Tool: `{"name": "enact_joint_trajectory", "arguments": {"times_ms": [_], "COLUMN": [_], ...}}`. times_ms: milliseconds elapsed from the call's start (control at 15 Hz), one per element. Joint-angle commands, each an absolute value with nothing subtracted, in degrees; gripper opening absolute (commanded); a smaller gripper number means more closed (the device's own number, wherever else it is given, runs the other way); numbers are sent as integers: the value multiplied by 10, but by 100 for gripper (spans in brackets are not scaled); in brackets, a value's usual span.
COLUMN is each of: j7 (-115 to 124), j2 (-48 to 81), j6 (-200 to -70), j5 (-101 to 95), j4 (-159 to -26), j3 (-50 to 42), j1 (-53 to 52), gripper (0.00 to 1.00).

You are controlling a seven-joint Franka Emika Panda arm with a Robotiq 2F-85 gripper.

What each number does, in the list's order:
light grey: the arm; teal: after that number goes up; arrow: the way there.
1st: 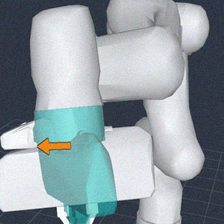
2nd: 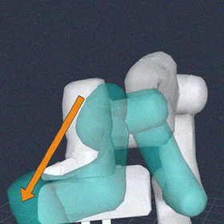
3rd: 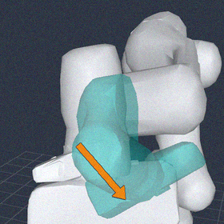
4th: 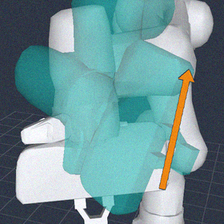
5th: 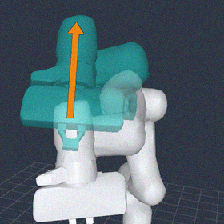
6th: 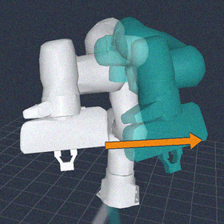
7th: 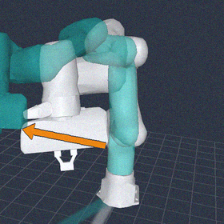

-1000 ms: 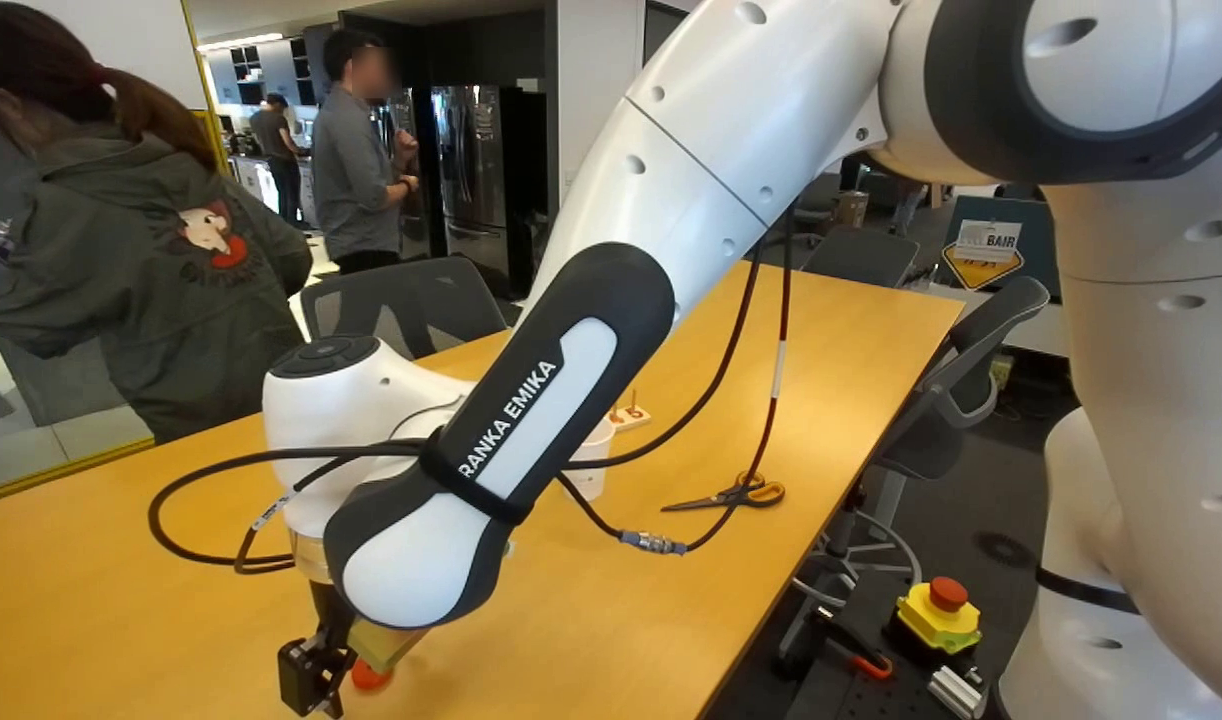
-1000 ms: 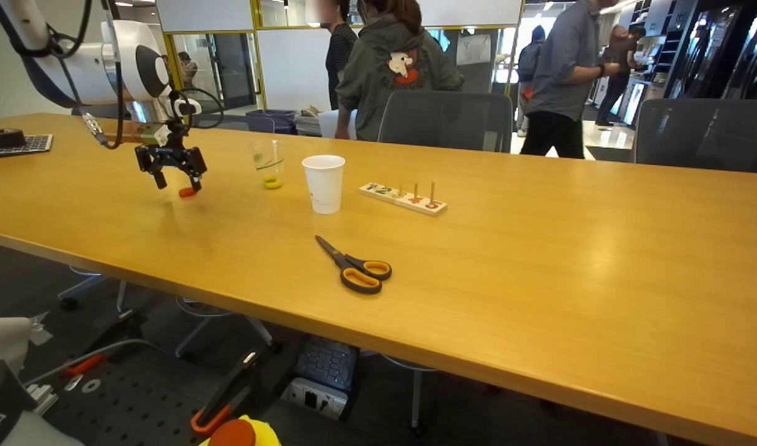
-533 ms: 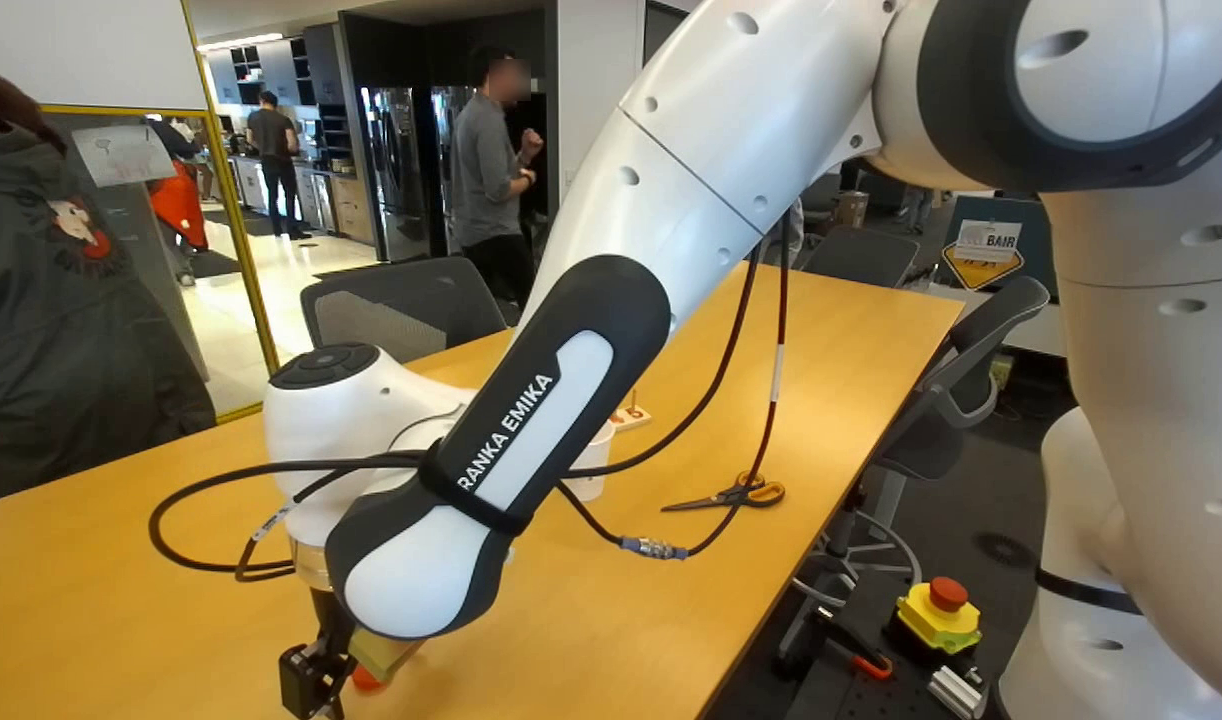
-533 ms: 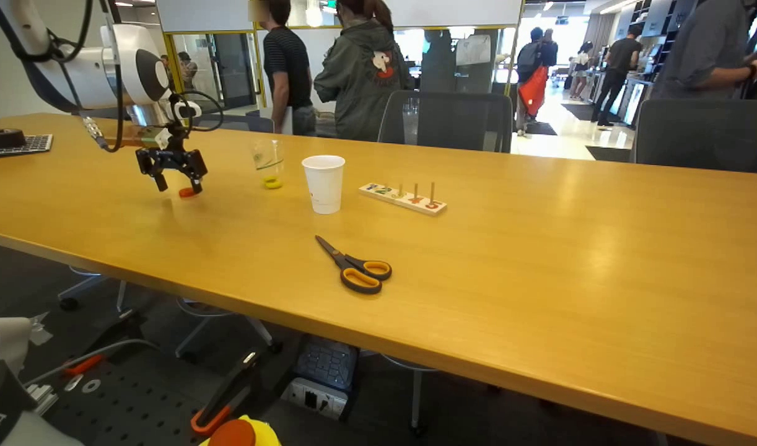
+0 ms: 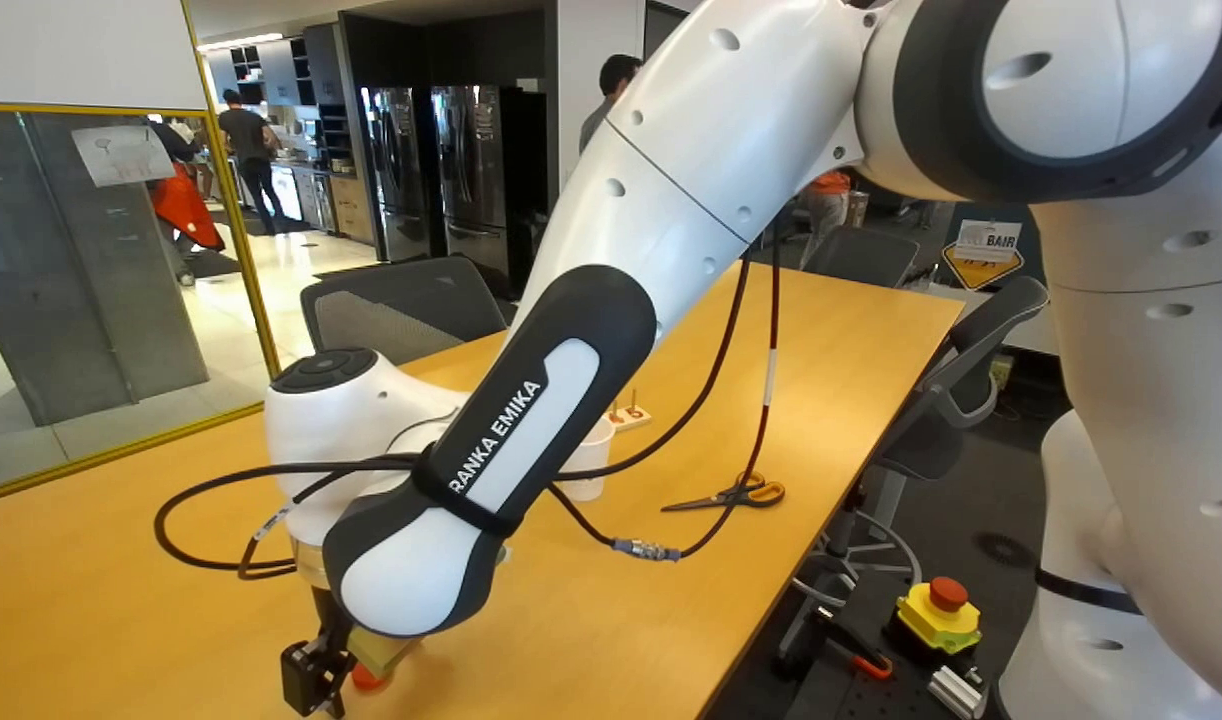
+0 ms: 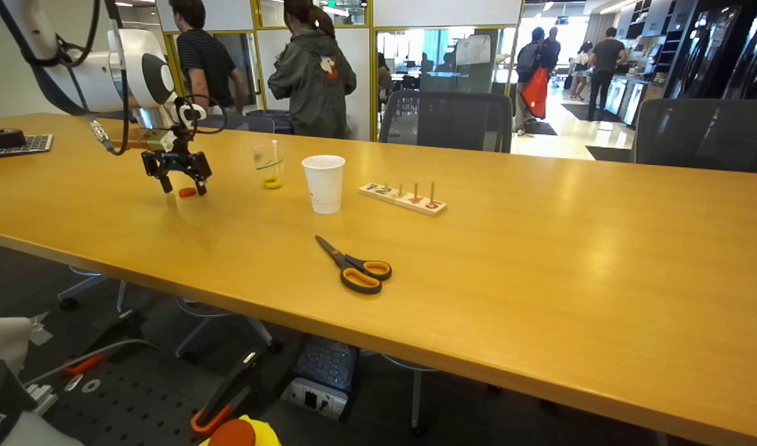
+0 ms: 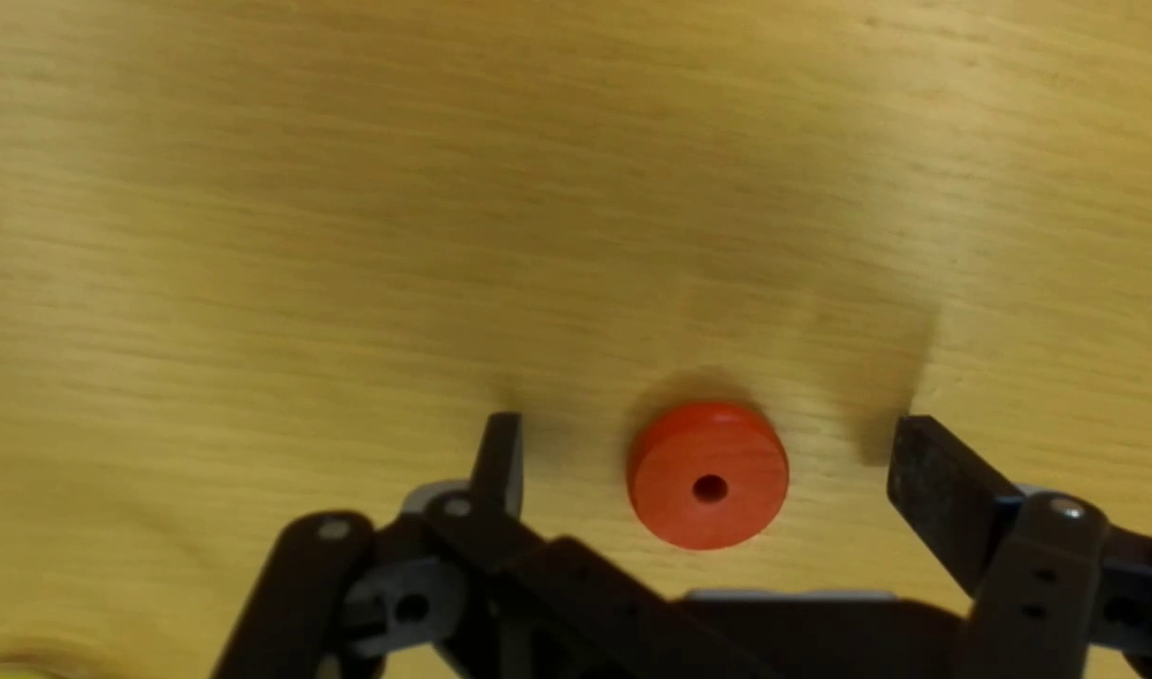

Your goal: Put the orange rings inside the white cup, place the yellow rings inside the clear cup

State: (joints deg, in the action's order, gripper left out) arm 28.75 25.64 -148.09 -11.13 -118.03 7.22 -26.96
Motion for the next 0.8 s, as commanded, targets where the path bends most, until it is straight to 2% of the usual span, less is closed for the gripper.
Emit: {"name": "enact_joint_trajectory", "arguments": {"times_ms": [0, 67, 133, 600, 667, 733], "j7": [290, 290, 291, 298, 297, 297], "j2": [271, 273, 273, 251, 246, 237], "j6": [-1484, -1486, -1484, -1415, -1403, -1391], "j5": [-115, -116, -118, -159, -168, -179], "j4": [-1157, -1156, -1155, -1149, -1150, -1154], "j3": [63, 62, 60, 52, 51, 49], "j1": [-277, -278, -279, -296, -297, -297], "gripper": [100, 75, 75, 20, 19, 21]}}
